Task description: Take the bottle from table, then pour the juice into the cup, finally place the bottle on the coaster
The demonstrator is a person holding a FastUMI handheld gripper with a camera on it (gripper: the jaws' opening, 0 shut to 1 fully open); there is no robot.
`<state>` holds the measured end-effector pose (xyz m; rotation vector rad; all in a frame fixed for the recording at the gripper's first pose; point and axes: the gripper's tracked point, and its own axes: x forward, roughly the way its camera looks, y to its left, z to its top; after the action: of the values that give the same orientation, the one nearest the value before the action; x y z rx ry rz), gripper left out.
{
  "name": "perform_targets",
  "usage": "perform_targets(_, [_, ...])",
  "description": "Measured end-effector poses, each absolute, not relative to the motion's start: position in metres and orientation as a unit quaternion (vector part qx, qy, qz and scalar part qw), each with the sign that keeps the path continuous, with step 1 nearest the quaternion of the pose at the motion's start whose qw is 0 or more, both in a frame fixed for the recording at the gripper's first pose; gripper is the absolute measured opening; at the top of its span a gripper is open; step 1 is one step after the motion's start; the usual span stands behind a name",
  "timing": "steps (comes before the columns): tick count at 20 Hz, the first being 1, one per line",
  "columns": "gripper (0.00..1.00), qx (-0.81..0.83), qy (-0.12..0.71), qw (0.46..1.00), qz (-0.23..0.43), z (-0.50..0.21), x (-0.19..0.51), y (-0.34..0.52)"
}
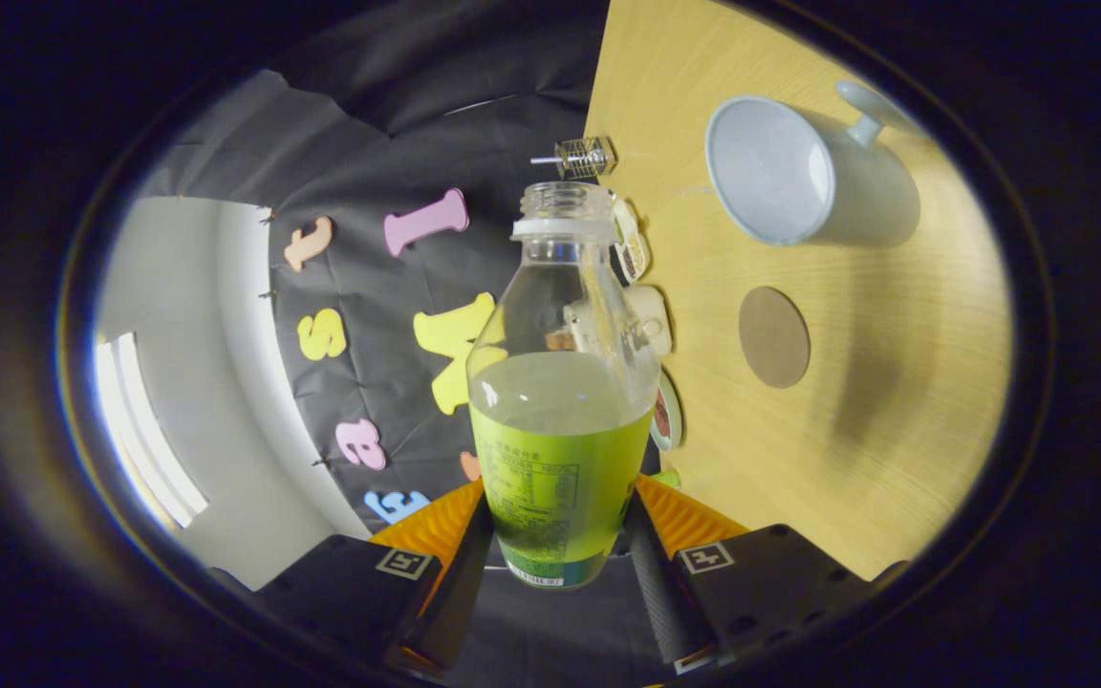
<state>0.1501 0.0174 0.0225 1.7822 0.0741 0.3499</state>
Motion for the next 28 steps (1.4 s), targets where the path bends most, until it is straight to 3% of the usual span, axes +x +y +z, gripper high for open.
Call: perform_targets(28, [0.78,0.832,0.044,0.527,0.169,0.045,0.152,0.032])
